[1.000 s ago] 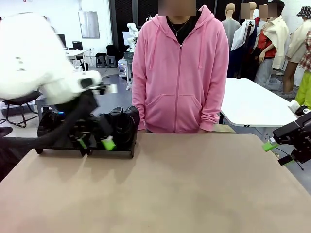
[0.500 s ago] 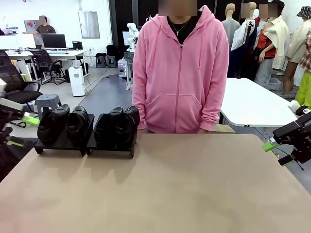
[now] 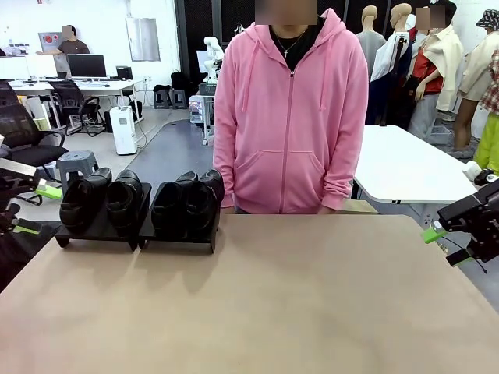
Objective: Organize the shoes by placing them on the stand.
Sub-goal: Place the Shoe from the middle of the table onto the Shoes Stand.
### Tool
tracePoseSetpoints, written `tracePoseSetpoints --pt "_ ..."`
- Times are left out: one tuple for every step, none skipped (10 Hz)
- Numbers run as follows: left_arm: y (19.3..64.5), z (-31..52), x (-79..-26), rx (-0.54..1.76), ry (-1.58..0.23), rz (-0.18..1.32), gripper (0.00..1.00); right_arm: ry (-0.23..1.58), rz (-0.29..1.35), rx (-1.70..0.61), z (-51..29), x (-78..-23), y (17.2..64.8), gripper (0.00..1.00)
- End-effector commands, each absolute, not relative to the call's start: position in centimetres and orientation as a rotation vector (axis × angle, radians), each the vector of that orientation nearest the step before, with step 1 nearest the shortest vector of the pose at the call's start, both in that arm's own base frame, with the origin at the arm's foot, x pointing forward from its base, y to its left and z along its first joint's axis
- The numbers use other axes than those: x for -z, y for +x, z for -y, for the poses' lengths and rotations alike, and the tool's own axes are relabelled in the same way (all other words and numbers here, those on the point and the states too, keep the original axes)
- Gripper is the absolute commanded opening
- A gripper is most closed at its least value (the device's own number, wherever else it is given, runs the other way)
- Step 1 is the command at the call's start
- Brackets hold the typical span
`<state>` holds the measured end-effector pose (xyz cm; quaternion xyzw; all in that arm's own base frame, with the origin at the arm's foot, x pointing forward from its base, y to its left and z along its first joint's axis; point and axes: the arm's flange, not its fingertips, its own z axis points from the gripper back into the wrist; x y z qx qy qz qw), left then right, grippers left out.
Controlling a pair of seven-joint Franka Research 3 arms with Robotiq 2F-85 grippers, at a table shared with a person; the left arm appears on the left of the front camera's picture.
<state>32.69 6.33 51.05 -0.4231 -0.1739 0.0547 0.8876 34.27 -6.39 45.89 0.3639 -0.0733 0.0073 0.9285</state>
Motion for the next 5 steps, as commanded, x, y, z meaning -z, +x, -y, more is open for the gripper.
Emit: tracePoseSetpoints --pt "32.26 -6.82 -51.42 -0.104 -0.872 0.360 1.00 0.732 0.144 -0.030 6.71 -46.17 34.23 1.00" --pt "32.26 -6.82 -51.42 -0.104 -0.872 0.360 1.00 0.732 0.144 -0.030 6.71 -46.17 34.23 1.00" --pt "32.26 -6.82 -51.42 -0.104 -0.872 0.360 1.00 0.732 0.144 -0.030 6.71 -46.17 34.23 1.00" --pt "32.26 -6.82 -51.42 -0.104 -0.872 0.360 1.00 0.732 0.144 -0.030 6.71 -46.17 34.23 1.00" --pt "32.26 -6.82 -51.42 -0.104 -0.872 0.360 1.00 0.732 0.144 -0.030 6.71 -46.17 34.23 1.00"
